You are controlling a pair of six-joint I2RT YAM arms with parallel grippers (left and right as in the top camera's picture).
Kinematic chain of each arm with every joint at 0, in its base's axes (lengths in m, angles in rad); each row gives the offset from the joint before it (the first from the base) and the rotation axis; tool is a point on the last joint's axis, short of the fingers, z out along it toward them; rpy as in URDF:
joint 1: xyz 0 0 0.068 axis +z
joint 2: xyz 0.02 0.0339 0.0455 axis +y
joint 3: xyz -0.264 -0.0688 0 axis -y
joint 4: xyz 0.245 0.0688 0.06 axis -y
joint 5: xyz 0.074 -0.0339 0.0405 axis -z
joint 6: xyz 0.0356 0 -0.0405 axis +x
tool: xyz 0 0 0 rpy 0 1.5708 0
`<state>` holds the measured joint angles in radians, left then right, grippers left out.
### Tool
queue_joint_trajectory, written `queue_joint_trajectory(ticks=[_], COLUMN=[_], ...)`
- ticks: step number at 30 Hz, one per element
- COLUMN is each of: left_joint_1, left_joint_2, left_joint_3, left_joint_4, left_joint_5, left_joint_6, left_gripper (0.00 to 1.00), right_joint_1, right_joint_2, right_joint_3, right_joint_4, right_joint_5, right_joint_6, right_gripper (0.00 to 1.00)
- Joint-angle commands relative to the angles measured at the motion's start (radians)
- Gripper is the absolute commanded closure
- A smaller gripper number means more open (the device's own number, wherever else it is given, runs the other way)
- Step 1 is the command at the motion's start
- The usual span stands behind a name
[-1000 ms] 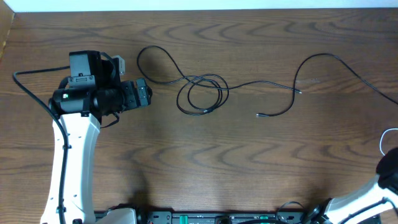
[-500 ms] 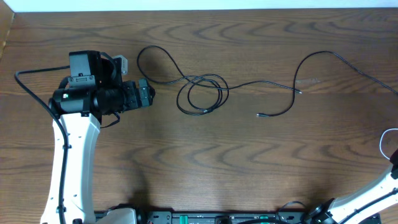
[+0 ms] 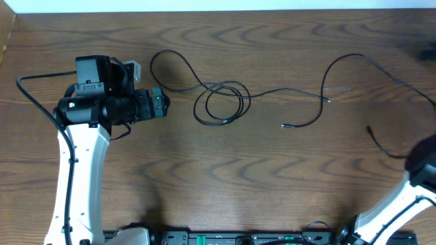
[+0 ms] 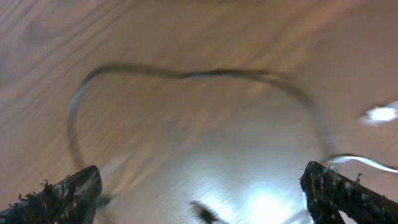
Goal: Untangle cables
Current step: 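Move the right gripper back to the cable right of center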
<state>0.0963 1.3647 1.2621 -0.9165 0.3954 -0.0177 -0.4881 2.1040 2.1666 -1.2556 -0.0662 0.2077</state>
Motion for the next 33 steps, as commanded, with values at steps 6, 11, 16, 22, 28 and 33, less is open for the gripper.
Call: queue_joint_trajectory(ticks=[6, 11, 16, 22, 28, 33], left_joint_1=[0.003, 0.003, 0.003, 0.003, 0.003, 0.003], left_joint_2=[-0.014, -0.014, -0.014, -0.014, -0.014, -0.014], left_joint_3=[-0.004, -0.004, -0.004, -0.004, -0.007, -0.018], left_joint_4=[-0.002, -0.002, -0.002, 0.017, 0.021, 0.021], left_joint_5=[0.016, 0.016, 0.012, 0.012, 0.005, 0.005], left_joint_6=[0.021, 0.023, 0.025, 0.025, 0.053, 0.053], left_gripper=[0.0, 0.0, 0.0, 0.0, 0.0, 0.0], right_joint_1=[0.299, 0.422, 0.487, 0.535, 0.538, 0.537], right_joint_2=[0.012, 0.035, 0.074, 0.114, 0.114, 0.114], right_joint_3=[-0.005, -0.023, -0.043, -0.096, -0.298, -0.428], right_joint_4=[-0.031, -0.029, -0.036, -0.013, 0.095, 0.166], right_joint_5=[0.034, 0.066, 0.118, 0.154, 0.224, 0.22], right_joint_6=[0.139, 0.22, 0.278, 0.262, 0.24, 0.209], right_gripper=[0.01, 0.01, 0.07, 0.17, 0.19, 0.22])
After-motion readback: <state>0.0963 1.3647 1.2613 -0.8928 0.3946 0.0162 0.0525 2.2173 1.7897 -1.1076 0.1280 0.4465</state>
